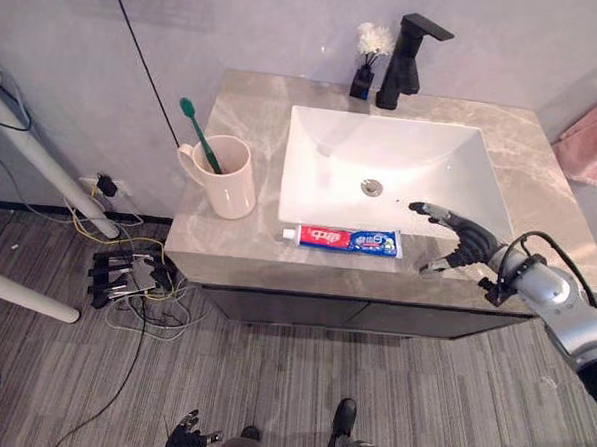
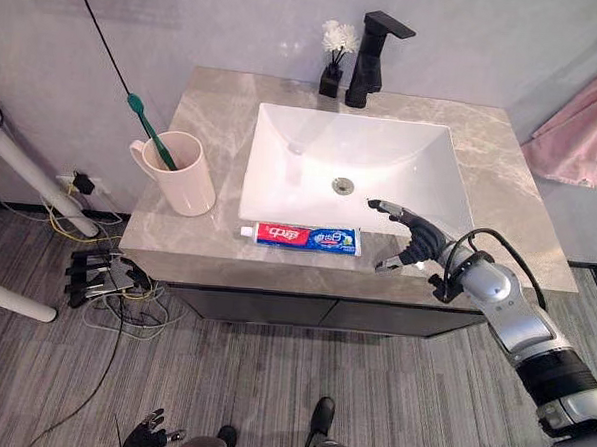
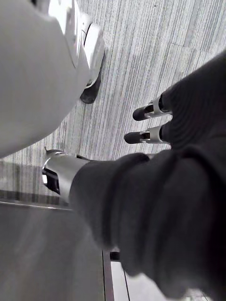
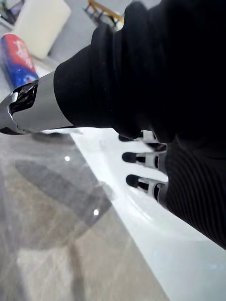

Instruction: Organize washtable

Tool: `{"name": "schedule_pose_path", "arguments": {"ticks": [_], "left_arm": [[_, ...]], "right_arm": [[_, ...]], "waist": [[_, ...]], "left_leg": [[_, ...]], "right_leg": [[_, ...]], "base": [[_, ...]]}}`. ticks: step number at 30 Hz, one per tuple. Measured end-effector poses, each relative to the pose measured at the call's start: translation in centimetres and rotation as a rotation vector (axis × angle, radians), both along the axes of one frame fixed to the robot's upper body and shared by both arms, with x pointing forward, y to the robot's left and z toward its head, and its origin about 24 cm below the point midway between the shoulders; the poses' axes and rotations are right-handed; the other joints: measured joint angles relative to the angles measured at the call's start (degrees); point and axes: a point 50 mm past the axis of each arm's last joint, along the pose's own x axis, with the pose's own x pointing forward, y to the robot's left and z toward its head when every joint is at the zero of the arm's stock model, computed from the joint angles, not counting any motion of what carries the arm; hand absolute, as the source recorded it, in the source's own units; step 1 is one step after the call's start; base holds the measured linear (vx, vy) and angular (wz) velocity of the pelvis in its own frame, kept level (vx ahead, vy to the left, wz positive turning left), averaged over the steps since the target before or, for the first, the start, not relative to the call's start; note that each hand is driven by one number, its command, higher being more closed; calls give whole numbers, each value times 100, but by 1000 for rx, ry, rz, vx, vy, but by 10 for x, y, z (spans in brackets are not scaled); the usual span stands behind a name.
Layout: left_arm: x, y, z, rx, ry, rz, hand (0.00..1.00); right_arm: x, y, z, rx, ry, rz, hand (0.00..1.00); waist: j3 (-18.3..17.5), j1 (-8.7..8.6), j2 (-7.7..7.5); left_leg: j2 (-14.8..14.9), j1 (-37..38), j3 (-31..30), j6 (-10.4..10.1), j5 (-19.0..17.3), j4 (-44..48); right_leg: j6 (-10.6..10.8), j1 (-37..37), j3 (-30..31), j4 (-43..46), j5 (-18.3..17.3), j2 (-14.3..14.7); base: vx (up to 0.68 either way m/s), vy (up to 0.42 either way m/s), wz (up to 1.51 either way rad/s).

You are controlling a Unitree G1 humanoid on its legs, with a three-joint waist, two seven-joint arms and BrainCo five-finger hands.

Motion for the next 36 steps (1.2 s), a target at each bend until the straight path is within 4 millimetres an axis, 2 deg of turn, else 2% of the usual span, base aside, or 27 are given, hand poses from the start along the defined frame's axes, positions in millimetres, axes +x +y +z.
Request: {"name": "schedule_pose_path", "arguments": {"ticks": [1, 4, 8, 12, 16, 26, 28, 36], "left_arm": [[2, 0, 1, 1, -8, -1, 0], [3, 1, 2, 4, -16, -3, 0], [1, 4, 2, 14, -17, -4, 0], [1, 7, 3, 21, -15, -4, 0], [0, 7, 3, 21, -13, -4, 0], [2, 4, 3, 14, -23, -3, 0], [3, 3, 3, 12, -25, -3, 0], [3, 2, 3, 10, -25, -2, 0]], "right_arm": [[1, 0, 1, 0, -5, 0, 0], [2, 1, 5, -1, -17, 4, 0], [9, 9, 19, -6, -64, 31, 0], [12, 17, 22, -17, -71, 61, 0], [14, 26, 19, -36, -54, 99, 0], [16, 46, 42, -58, -127, 185, 0], [16, 45, 41, -60, -121, 181, 0], [15, 52, 29, -79, -75, 209, 0]], "waist": [[9, 53, -16], [40, 64, -48], [134, 67, -144], [200, 79, -221], [216, 91, -200], [269, 283, -125], [279, 364, -109], [310, 384, -80]], "left_leg": [[-5, 0, -1, 0, 0, 0], [-31, -22, -44, 18, 11, 2], [-67, -30, -50, 32, 20, 9], [-78, -151, -79, 33, 20, 44], [-73, -193, -117, 44, 27, 75], [-82, -355, -160, 111, 81, 106], [-88, -356, -157, 109, 84, 123], [-107, -548, -231, 109, 84, 229]], "right_leg": [[0, 0, 0, 0, 0, -5], [0, 0, -33, 0, 0, -33], [12, -3, -31, 0, 8, -65], [10, -98, -46, 0, 14, -73], [9, -104, -46, 1, 15, -74], [-52, -250, -55, 1, 72, -93], [-51, -251, -45, 1, 82, -97], [-40, -303, -71, 0, 94, -116]], "base": [[0, 0, 0], [-10, 2, 7], [-4, 2, 1], [-9, -3, 2], [9, -9, 5], [-18, -10, 4], [-16, -6, 1], [-44, -11, 5]]}}
